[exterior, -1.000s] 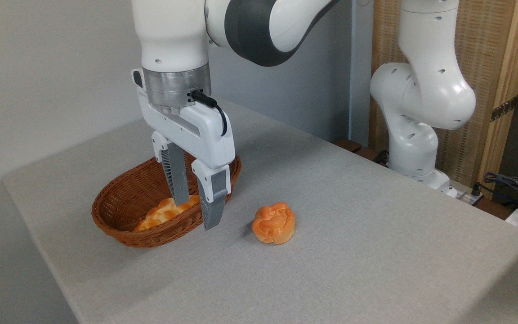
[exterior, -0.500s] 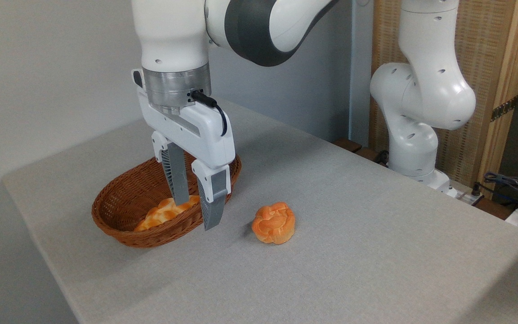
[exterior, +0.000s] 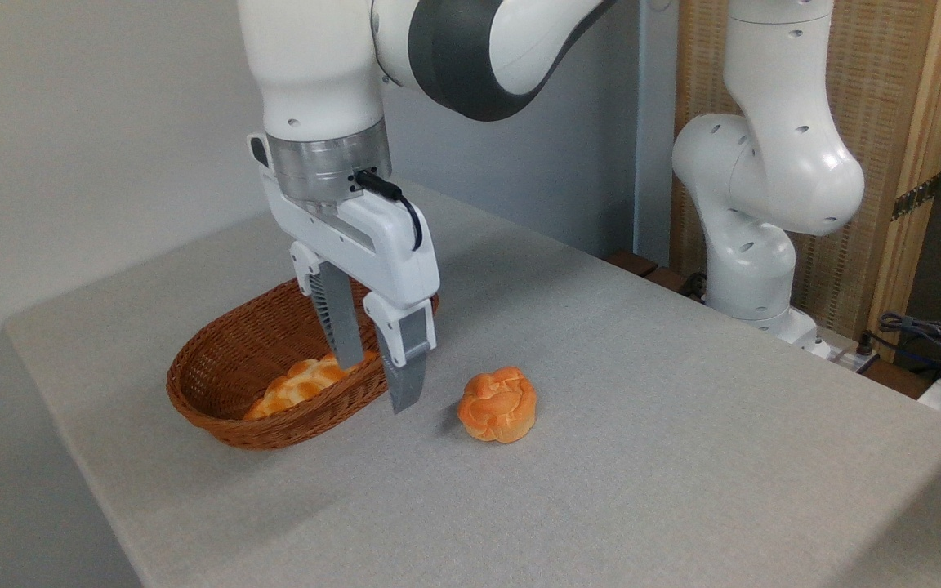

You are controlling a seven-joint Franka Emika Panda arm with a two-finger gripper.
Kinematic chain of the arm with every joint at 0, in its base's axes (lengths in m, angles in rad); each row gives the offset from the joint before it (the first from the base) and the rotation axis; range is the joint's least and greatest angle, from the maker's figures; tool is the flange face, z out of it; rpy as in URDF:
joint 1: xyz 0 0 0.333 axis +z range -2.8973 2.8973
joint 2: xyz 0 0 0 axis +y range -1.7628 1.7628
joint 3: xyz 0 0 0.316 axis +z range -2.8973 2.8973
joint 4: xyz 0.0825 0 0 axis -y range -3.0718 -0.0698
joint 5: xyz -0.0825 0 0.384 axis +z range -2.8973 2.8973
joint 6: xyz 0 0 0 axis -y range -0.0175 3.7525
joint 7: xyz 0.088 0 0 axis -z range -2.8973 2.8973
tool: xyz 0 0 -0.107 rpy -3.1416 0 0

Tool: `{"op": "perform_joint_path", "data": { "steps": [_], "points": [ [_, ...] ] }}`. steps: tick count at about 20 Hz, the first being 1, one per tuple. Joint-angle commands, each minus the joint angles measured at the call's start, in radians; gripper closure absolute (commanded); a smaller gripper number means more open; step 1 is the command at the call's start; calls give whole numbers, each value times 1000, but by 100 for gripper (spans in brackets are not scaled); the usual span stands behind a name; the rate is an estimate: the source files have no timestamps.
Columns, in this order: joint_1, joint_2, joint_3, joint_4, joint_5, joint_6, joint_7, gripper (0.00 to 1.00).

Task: Put bread into the basket
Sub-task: 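Lower the gripper over the orange bread roll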

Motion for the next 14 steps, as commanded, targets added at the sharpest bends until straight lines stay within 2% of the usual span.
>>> {"op": "perform_joint_path", "data": {
  "steps": [1, 9, 14],
  "points": [
    [-5, -20, 7, -19, 0, -84, 9, 0],
    [-5, -94, 7, -200, 8, -104, 63, 0],
    [-7, -103, 7, -271, 10, -102, 97, 0]
  ]
}}
